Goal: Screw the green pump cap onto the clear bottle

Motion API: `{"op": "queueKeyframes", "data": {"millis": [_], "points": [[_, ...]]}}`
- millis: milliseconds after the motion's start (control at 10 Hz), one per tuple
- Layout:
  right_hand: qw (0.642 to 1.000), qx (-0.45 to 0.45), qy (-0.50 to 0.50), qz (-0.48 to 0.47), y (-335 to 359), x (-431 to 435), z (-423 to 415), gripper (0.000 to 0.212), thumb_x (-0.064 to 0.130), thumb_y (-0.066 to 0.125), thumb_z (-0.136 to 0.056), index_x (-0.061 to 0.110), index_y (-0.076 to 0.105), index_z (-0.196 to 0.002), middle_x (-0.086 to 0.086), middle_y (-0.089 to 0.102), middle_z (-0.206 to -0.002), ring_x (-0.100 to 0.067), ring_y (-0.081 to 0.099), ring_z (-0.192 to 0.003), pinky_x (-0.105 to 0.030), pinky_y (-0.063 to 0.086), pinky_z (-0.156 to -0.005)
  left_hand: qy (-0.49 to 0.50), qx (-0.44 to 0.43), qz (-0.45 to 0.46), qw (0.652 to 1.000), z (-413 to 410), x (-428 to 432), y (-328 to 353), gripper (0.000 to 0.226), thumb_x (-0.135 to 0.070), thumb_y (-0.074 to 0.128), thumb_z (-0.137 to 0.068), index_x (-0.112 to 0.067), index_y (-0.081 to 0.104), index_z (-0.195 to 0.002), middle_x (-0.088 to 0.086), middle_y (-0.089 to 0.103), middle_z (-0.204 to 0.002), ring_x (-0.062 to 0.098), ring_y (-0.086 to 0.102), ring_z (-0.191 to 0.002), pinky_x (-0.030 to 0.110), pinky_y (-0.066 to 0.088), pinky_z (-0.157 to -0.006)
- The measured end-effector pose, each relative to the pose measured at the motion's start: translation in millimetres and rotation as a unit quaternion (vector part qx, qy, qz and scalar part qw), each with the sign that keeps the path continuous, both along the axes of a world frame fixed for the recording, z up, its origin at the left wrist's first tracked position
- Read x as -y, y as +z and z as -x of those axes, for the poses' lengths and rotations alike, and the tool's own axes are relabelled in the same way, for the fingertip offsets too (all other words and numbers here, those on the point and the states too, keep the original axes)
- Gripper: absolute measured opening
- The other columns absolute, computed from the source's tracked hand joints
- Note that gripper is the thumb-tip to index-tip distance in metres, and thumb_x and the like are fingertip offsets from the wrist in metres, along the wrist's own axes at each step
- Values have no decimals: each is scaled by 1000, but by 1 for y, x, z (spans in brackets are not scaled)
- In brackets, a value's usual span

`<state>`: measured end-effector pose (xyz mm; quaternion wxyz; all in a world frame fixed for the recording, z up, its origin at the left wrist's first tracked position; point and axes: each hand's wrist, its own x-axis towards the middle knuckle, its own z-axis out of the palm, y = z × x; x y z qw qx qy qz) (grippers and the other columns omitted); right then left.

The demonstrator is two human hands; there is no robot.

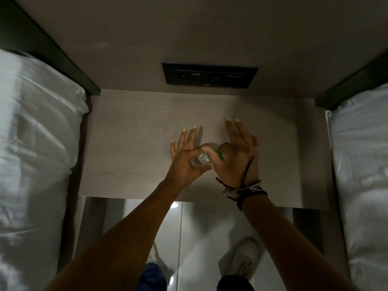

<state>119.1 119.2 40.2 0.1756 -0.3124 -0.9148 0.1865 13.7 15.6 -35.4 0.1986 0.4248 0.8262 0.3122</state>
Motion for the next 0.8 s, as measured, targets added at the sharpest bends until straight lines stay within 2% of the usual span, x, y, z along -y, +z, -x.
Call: {"op": "queueKeyframes", "data": {"millis": [100,200,400,600,700,800], "points": [[997,74,-5,-33,5,7,4,44,45,74,-76,5,69,-59,-19,59,-131,-37,49,-127,-57,40,-96,-15,1,-11,1000,2,2,-1,37,-40,80,-70,-31,68,-104,3,17,-161,21,-3,-146,56,-6,-114],[994,98,-42,-34,7,12,5,45,42,72,-80,2,70,-61,-24,62,-125,-39,50,-125,-58,39,-95,-17,5,-15,1000,0,1,2,24,-36,78,-73,-30,70,-95,4,17,-161,20,-6,-146,54,-7,-114],[990,116,-79,-2,4,11,9,49,47,64,-84,3,70,-63,-23,62,-127,-37,47,-127,-54,35,-97,-19,2,-13,1000,1,-1,3,26,-39,75,-77,-26,71,-98,4,15,-161,18,-7,-145,50,-10,-114],[988,127,-87,18,2,10,10,55,51,61,-85,3,67,-58,-24,62,-125,-39,47,-127,-57,35,-98,-44,-18,21,999,6,-2,3,32,-40,75,-76,-24,70,-103,4,12,-162,26,-5,-148,57,-6,-115],[984,151,-97,13,8,9,8,64,60,51,-87,5,68,-60,-23,61,-128,-37,45,-129,-58,32,-100,-65,-22,23,997,8,-1,4,52,-48,78,-72,-29,64,-119,5,9,-162,28,-5,-148,62,-4,-114],[973,180,-143,25,21,-1,-6,67,67,45,-86,7,71,-70,-21,55,-135,-37,38,-134,-62,25,-105,-118,-59,93,987,18,2,14,103,-68,73,-63,-48,16,-146,4,-8,-161,27,-13,-146,61,-9,-111]]}}
